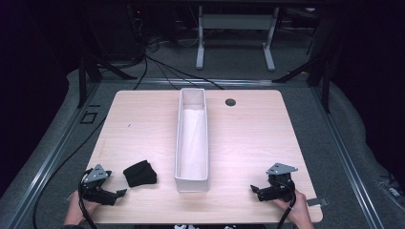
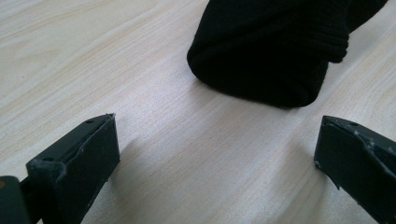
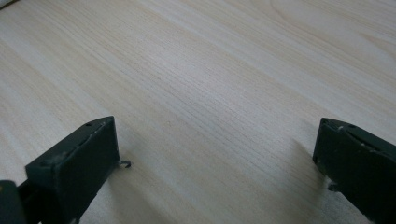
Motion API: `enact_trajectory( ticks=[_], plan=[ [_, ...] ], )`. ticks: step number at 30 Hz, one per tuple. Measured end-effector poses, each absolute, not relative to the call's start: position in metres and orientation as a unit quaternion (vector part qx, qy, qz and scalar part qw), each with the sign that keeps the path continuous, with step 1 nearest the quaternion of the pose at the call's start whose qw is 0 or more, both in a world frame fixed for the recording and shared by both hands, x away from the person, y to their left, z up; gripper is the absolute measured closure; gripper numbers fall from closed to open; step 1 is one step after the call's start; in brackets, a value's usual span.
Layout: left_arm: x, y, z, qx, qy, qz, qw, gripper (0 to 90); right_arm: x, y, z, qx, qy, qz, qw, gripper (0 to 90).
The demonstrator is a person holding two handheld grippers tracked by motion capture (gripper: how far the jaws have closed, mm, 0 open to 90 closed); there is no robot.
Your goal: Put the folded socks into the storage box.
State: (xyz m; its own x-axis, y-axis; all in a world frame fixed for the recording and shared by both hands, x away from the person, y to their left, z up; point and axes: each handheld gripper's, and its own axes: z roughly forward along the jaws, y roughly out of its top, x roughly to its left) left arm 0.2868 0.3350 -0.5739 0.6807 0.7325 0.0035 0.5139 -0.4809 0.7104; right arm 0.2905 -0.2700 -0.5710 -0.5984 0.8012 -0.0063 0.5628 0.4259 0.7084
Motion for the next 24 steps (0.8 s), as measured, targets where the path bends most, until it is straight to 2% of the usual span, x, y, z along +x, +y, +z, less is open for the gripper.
enact_trajectory(
  ticks=[5, 8, 24],
  plan=[
    [0.287, 0.335, -0.574, 0.847, 0.368, 0.155, 0.352, 0.0, 0.292, -0.27, -0.571, 0.409, 0.829, 0.341, 0.173, 0.0],
    [0.287, 0.335, -0.57, 0.851, 0.372, 0.135, 0.345, 0.0, 0.293, -0.27, -0.571, 0.406, 0.83, 0.343, 0.169, 0.0],
    [0.301, 0.313, -0.502, 0.897, 0.352, 0.106, 0.247, 0.0, 0.295, -0.271, -0.571, 0.397, 0.835, 0.342, 0.167, 0.0]
  ],
)
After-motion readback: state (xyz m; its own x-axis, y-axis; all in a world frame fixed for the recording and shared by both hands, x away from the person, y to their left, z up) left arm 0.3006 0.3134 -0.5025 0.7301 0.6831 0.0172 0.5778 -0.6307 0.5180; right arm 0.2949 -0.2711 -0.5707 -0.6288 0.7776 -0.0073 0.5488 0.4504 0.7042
